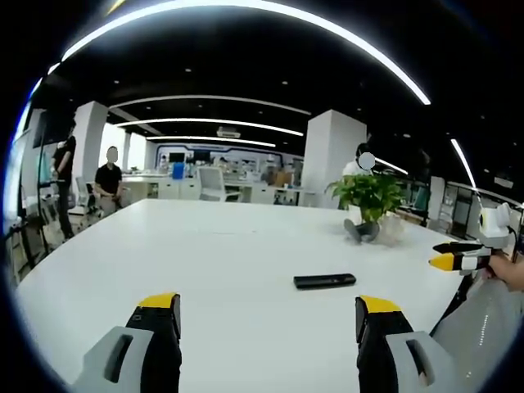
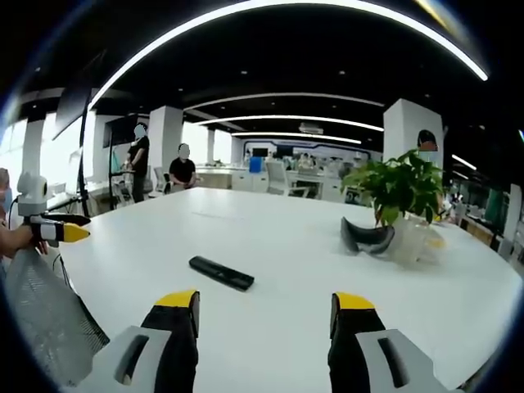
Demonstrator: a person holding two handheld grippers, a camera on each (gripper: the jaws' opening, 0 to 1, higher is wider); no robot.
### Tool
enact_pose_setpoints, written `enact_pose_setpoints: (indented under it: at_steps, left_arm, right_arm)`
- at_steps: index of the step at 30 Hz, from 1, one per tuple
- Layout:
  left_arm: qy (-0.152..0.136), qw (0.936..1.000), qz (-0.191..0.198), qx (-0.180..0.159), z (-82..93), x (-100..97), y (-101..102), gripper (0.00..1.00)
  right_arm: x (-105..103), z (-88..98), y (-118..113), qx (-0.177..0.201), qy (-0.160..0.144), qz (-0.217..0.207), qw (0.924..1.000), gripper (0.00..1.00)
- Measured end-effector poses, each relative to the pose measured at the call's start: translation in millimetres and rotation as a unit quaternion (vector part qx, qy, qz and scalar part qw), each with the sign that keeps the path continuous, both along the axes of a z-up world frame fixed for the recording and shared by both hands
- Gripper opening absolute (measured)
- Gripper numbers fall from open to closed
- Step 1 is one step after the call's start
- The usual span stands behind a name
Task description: Press the specified remote control buttons in sequence, fully releasing each button before pressing the next.
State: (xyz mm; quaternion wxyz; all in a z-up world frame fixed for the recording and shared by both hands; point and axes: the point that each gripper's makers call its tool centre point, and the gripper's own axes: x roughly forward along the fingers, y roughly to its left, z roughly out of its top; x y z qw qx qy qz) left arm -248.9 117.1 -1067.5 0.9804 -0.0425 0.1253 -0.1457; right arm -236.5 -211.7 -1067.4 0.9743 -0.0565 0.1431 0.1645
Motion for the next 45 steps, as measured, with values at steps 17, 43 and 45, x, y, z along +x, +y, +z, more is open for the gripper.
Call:
enact_pose_setpoints:
  at_steps: [17,43,45]
  left_arm:
    - [-0.024,0.9992,-0.001,-0.032,11.2,0.5,-1,0.91]
    - [0.001,0.9987,-0.025,-0.046,0.6,-1.2,-11,0.94]
    - [0.003,0.9986,-0.024,-0.046,0.2,-1.5,-11,0.95]
  right_arm:
    - [0,3.1,-3,0.005,-0.007,-0.005,0.9999,0.62]
    - [-2,-3.5,-3,-0.04,-0.001,0.002,0.9992,0.6]
    - [-2,-2.5,1,-0.03,-0.002,0.009,0.9995,0.61]
